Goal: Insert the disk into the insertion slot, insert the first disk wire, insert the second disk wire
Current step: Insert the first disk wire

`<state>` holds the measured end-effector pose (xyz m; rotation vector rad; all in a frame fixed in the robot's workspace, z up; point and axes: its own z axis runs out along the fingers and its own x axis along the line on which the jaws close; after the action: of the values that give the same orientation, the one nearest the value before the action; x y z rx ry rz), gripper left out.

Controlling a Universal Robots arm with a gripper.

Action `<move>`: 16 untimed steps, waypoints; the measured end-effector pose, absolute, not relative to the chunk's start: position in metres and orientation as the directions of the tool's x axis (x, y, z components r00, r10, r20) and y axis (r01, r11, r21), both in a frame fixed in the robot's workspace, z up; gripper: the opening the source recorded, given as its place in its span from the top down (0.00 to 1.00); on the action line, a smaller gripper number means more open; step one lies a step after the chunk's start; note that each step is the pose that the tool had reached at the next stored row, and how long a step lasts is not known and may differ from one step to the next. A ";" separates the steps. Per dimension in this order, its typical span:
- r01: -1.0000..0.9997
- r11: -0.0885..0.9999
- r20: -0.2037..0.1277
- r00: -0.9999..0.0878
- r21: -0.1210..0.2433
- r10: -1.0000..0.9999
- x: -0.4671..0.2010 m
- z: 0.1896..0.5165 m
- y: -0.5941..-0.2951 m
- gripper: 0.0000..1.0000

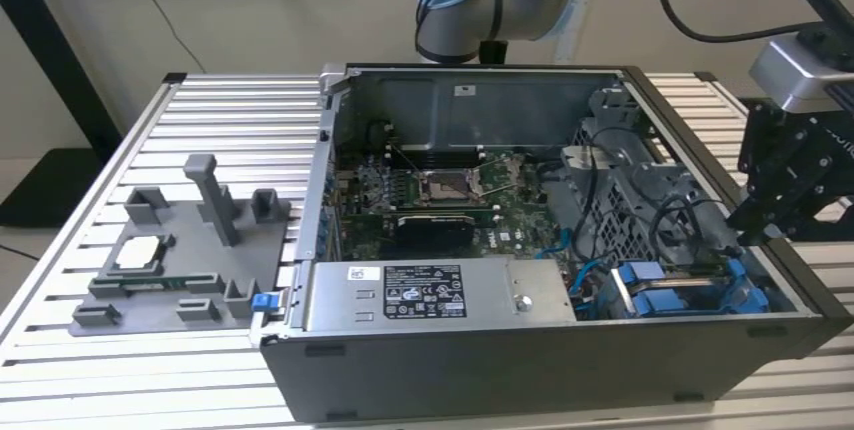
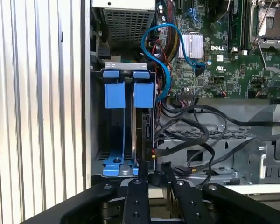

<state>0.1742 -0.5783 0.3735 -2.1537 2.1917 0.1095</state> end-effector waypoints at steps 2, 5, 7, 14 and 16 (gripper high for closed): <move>-1.000 0.017 -0.097 -0.018 0.004 -0.995 0.177 0.374 -0.578 0.00; -1.000 0.017 -0.097 -0.018 0.004 -0.995 0.178 0.374 -0.578 0.00; -1.000 0.017 -0.098 -0.018 0.004 -0.995 0.178 0.373 -0.578 0.00; -1.000 0.017 -0.115 -0.018 0.004 -0.993 0.180 0.373 -0.576 0.00; -1.000 0.017 -0.124 -0.018 0.004 -0.992 0.180 0.373 -0.575 0.00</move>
<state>0.1801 -0.5748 0.3731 -2.1395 2.1772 0.1372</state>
